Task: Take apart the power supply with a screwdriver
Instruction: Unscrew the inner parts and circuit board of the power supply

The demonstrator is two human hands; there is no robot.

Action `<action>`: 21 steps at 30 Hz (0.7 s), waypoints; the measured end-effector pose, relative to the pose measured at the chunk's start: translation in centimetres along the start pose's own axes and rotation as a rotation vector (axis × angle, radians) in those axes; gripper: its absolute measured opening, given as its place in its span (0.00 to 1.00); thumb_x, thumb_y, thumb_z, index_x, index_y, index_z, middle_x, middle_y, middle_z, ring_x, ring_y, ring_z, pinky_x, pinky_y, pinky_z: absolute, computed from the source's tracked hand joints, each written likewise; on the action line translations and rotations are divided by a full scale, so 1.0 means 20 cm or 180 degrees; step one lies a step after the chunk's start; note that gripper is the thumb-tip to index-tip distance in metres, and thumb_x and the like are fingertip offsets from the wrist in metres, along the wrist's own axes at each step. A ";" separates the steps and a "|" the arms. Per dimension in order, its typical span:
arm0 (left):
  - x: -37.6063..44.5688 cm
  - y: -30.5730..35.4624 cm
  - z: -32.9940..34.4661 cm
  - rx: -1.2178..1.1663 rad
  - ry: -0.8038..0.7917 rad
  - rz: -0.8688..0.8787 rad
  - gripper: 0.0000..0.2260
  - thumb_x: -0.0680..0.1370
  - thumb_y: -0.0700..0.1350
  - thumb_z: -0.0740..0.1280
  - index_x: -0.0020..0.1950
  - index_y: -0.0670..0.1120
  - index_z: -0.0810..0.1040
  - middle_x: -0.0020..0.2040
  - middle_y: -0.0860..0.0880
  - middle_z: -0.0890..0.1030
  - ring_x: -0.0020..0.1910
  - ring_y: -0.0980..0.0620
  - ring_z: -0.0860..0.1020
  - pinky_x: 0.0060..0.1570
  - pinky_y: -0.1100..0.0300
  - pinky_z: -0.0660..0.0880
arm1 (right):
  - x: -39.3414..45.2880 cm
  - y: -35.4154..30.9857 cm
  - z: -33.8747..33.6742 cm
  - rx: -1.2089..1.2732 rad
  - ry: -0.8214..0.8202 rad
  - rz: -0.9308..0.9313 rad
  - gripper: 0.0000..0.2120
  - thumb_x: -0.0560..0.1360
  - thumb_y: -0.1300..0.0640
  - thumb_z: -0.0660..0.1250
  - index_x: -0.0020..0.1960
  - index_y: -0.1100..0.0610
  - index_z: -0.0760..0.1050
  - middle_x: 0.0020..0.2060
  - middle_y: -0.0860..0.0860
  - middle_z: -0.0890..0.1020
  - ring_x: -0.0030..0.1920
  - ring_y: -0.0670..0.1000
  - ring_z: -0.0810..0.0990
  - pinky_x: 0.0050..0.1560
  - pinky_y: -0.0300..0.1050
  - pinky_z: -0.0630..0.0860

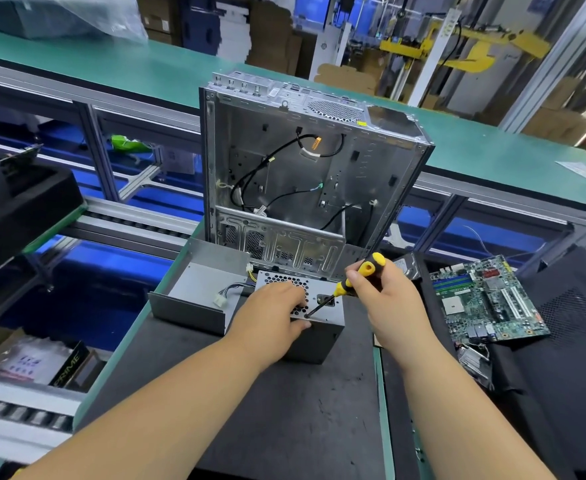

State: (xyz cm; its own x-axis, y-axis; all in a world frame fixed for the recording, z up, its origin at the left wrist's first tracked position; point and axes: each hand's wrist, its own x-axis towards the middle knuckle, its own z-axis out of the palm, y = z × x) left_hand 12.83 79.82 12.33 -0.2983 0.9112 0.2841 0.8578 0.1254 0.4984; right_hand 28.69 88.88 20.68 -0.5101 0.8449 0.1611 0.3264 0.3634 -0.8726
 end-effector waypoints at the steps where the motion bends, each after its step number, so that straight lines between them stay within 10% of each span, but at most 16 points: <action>1: 0.01 0.00 0.00 0.0005 -0.0004 0.0001 0.11 0.75 0.55 0.71 0.53 0.52 0.74 0.52 0.57 0.76 0.54 0.54 0.72 0.47 0.62 0.65 | 0.00 -0.01 0.00 -0.0041 -0.0041 -0.0035 0.06 0.79 0.55 0.66 0.44 0.48 0.77 0.41 0.43 0.82 0.46 0.45 0.81 0.46 0.43 0.73; 8: 0.08 0.00 -0.05 -0.0418 -0.0344 -0.0010 0.10 0.72 0.52 0.75 0.42 0.56 0.74 0.44 0.57 0.74 0.48 0.56 0.73 0.48 0.59 0.71 | 0.03 -0.10 0.03 -0.0206 -0.0443 -0.0375 0.09 0.77 0.61 0.69 0.52 0.49 0.75 0.46 0.49 0.80 0.42 0.37 0.77 0.39 0.26 0.72; 21: 0.10 -0.03 -0.08 -0.1190 -0.0459 -0.0023 0.15 0.70 0.45 0.78 0.35 0.61 0.75 0.43 0.56 0.80 0.48 0.58 0.78 0.54 0.54 0.75 | 0.08 -0.19 0.10 -0.0165 -0.0110 -0.0583 0.06 0.79 0.48 0.66 0.45 0.48 0.77 0.43 0.45 0.77 0.42 0.45 0.78 0.45 0.50 0.78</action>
State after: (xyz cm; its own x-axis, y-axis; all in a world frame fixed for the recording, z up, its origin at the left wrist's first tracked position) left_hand 11.09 81.00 13.87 -0.2191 0.9599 0.1748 0.6364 0.0048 0.7714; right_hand 25.09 87.99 23.34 -0.5916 0.7490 0.2984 0.2656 0.5305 -0.8050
